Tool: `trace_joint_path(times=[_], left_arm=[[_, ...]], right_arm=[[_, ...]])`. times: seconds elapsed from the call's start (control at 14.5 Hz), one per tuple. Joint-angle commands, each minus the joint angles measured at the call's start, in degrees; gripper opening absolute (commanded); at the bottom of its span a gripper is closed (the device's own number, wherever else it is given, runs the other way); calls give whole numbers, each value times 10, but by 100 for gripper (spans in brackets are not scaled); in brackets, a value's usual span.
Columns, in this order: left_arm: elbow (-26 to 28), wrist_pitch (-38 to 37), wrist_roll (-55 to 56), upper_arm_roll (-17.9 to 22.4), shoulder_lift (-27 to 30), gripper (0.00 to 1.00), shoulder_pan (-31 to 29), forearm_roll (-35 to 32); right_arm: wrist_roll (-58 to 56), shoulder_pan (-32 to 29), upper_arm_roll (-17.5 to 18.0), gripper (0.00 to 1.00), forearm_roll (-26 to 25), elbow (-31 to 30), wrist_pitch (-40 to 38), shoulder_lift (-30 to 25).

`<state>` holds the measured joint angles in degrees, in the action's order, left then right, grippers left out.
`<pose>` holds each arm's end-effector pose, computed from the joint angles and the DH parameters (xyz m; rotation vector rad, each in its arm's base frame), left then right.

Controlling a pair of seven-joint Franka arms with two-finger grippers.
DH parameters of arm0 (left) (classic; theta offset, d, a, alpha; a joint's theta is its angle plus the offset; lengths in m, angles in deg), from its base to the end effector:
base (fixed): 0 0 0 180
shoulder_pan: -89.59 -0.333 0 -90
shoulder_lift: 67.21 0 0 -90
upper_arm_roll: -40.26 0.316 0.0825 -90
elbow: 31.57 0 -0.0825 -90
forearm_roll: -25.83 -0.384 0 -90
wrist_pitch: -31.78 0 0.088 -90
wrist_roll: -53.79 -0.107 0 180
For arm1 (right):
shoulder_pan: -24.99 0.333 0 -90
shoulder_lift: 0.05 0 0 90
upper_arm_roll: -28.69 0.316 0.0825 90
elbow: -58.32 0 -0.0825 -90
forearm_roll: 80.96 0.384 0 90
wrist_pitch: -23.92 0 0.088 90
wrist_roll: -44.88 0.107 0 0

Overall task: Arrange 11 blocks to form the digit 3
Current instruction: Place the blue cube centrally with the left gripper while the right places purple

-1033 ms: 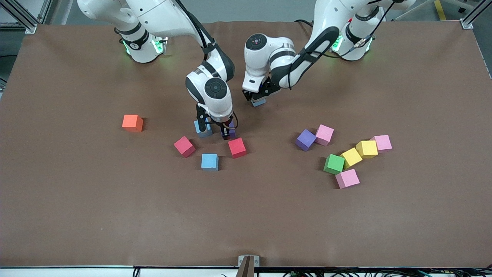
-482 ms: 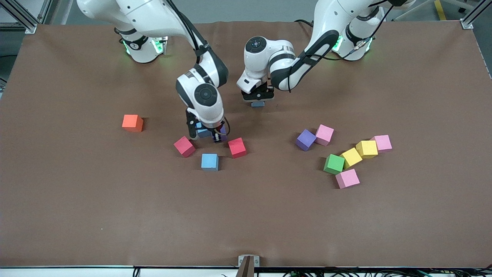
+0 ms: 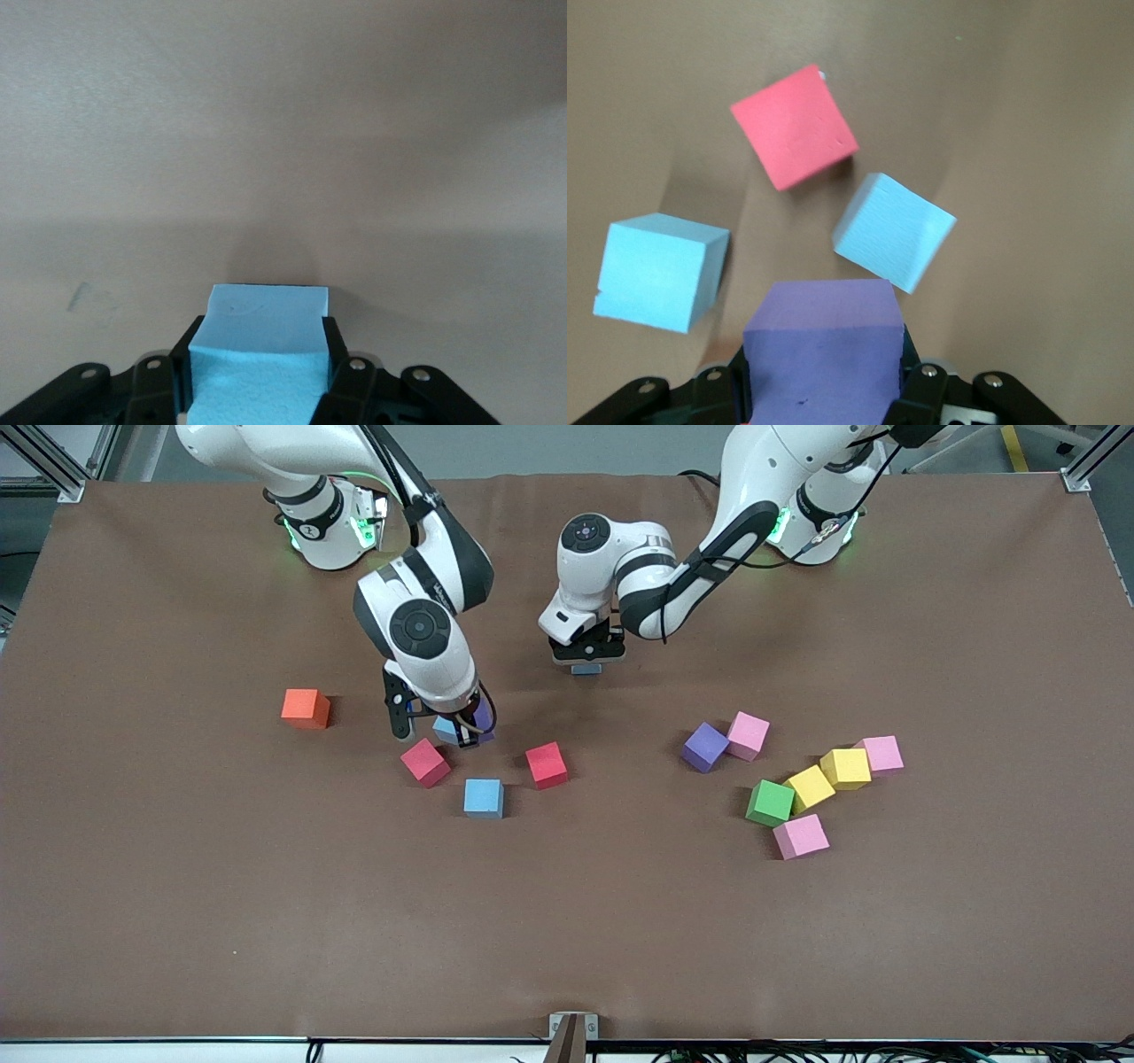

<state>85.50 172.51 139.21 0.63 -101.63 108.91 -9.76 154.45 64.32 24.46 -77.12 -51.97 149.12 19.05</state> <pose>0.3084 -0.5040 0.2035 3.1251 0.0904 0.0325 0.4969 0.3547 0.3121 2.4177 -1.9099 -0.0763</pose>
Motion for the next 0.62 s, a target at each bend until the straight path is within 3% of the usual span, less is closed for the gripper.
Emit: trace_joint_path(times=[0.0,0.28,0.34,0.41,0.48,0.55], left_arm=[[-35,-7,-12,-4,-24,42,12,18],[-41,-9,-12,-4,-34,44,13,18],[-43,-10,-12,-4,-34,50,13,18],[-44,-10,-12,-4,-33,68,13,18],[-45,-11,-13,-4,-31,96,13,18],[-45,-17,-14,-4,-28,100,11,18]], right_arm=[[-8,1,5,0,17,-71,6,-72],[-9,11,5,0,18,-119,11,-111],[-9,14,4,0,18,-122,12,-111],[-9,18,5,0,18,-127,15,-111],[-8,19,4,0,19,-133,21,-113],[-7,19,5,0,20,-140,27,-115]])
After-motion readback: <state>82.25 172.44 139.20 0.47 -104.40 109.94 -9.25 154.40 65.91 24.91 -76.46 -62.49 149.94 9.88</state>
